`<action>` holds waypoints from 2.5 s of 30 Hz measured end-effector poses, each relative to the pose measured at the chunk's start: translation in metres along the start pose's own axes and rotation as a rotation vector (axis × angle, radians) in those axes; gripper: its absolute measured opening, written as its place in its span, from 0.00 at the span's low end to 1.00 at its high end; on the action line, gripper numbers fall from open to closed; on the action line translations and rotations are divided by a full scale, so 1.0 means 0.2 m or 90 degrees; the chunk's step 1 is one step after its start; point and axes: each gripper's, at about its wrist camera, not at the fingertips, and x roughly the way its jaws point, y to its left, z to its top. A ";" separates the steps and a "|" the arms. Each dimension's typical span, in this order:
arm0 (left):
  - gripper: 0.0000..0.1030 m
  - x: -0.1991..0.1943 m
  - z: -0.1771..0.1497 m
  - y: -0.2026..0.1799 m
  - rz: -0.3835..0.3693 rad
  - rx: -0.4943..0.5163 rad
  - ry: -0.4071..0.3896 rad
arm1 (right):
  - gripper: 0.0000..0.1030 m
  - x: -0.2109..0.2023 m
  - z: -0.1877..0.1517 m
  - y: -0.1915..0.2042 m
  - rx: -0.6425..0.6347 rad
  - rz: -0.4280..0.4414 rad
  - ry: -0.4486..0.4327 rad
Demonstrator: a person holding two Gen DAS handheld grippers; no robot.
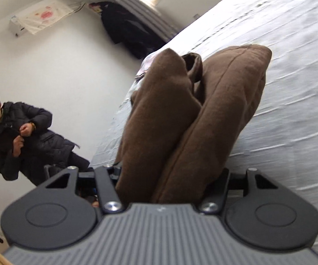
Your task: Fold large clothes
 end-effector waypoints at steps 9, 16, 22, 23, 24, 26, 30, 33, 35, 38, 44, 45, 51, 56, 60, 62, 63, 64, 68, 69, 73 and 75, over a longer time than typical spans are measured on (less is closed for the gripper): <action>0.60 -0.13 0.00 0.00 0.135 0.058 0.017 | 0.63 -0.02 -0.04 0.12 -0.062 -0.214 -0.015; 0.58 -0.38 -0.18 -0.22 0.057 0.206 -0.063 | 0.56 -0.18 -0.15 0.46 -0.221 -0.214 -0.071; 0.57 -0.30 -0.42 -0.30 0.002 0.232 -0.004 | 0.24 0.05 -0.35 0.45 -0.340 -0.346 0.001; 0.57 -0.26 -0.48 -0.28 0.010 0.254 -0.008 | 0.20 0.11 -0.38 0.38 -0.355 -0.402 0.016; 0.56 -0.24 -0.52 -0.28 0.012 0.277 -0.009 | 0.20 0.15 -0.40 0.31 -0.343 -0.419 0.026; 0.56 -0.21 -0.54 -0.29 0.018 0.280 -0.014 | 0.20 0.14 -0.41 0.24 -0.296 -0.402 0.014; 0.59 -0.27 -0.50 -0.36 0.050 0.241 -0.021 | 0.24 0.04 -0.42 0.36 -0.292 -0.402 -0.006; 0.67 -0.33 -0.52 -0.42 0.073 0.245 -0.027 | 0.38 -0.06 -0.45 0.45 -0.299 -0.406 -0.011; 0.72 -0.36 -0.54 -0.47 0.097 0.245 -0.032 | 0.50 -0.12 -0.49 0.49 -0.295 -0.408 -0.020; 0.80 -0.43 -0.57 -0.49 0.142 0.226 -0.022 | 0.57 -0.18 -0.54 0.53 -0.290 -0.398 -0.033; 0.81 -0.52 -0.64 -0.57 0.231 0.227 -0.004 | 0.71 -0.24 -0.68 0.64 -0.310 -0.409 -0.036; 0.82 -0.53 -0.65 -0.58 0.243 0.231 -0.003 | 0.74 -0.24 -0.70 0.66 -0.310 -0.412 -0.035; 0.96 -0.58 -0.72 -0.62 0.301 0.241 0.011 | 0.90 -0.28 -0.80 0.75 -0.308 -0.451 -0.052; 1.00 -0.61 -0.77 -0.65 0.361 0.236 0.001 | 1.00 -0.30 -0.89 0.77 -0.266 -0.522 -0.067; 1.00 -0.62 -0.82 -0.67 0.419 0.226 -0.004 | 1.00 -0.31 -0.97 0.77 -0.221 -0.550 -0.087; 1.00 -0.61 -0.84 -0.68 0.434 0.228 -0.006 | 1.00 -0.30 -1.00 0.76 -0.207 -0.552 -0.083; 1.00 -0.61 -0.85 -0.68 0.434 0.230 -0.002 | 1.00 -0.30 -1.00 0.76 -0.204 -0.553 -0.079; 1.00 -0.60 -0.86 -0.68 0.433 0.233 0.001 | 1.00 -0.29 -1.00 0.75 -0.205 -0.554 -0.074; 1.00 -0.60 -0.88 -0.69 0.439 0.240 0.001 | 1.00 -0.28 -1.00 0.75 -0.203 -0.576 -0.077; 1.00 -0.59 -0.88 -0.69 0.438 0.238 0.001 | 1.00 -0.28 -1.00 0.75 -0.205 -0.578 -0.077; 1.00 -0.57 -0.89 -0.69 0.435 0.232 0.012 | 1.00 -0.28 -1.00 0.74 -0.206 -0.576 -0.076; 1.00 -0.58 -0.89 -0.69 0.435 0.231 0.009 | 1.00 -0.28 -1.00 0.74 -0.205 -0.576 -0.076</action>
